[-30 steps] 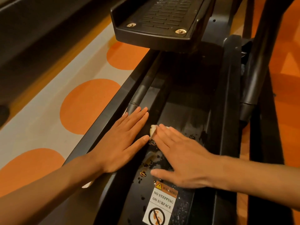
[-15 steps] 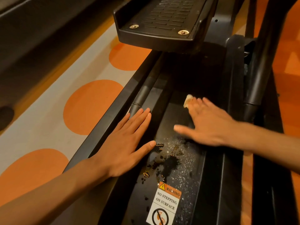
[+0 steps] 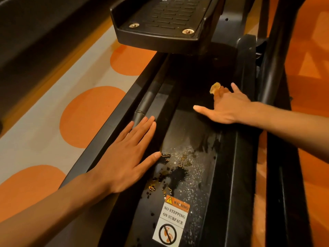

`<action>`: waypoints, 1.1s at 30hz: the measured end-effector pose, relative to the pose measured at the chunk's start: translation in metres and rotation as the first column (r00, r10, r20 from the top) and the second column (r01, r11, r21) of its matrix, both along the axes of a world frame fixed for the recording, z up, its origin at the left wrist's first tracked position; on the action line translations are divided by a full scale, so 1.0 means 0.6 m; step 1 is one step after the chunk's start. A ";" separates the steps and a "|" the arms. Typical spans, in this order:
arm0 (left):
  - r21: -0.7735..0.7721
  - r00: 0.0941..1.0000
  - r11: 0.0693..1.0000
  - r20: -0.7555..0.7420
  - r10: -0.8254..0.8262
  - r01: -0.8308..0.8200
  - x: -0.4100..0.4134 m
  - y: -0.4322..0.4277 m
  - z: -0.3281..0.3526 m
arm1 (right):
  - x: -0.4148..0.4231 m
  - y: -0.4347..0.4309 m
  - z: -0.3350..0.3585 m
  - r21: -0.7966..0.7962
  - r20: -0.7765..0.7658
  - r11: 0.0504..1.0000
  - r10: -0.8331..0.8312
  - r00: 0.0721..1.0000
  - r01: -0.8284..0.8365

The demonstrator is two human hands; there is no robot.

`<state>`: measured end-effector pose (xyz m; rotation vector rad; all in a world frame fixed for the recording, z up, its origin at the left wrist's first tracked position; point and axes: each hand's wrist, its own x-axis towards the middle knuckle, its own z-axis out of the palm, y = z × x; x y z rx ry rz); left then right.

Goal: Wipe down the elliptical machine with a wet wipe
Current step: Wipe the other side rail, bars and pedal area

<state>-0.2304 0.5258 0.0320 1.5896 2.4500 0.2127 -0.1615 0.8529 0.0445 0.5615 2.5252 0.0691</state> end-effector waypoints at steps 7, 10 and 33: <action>0.015 1.000 1.000 0.003 0.015 -0.015 0.001 -0.004 -0.002 | 0.155 -0.190 0.054 -0.132 0.092 0.955 0.277 0.956 -0.264; 0.030 1.000 0.999 0.019 0.016 -0.017 0.000 -0.004 -0.004 | 0.173 -0.211 0.064 -0.169 0.116 0.936 0.330 0.937 -0.309; 0.042 0.998 0.999 0.051 0.022 -0.024 -0.002 0.001 -0.006 | 0.112 -0.163 0.017 0.001 -0.010 0.980 0.199 0.980 -0.199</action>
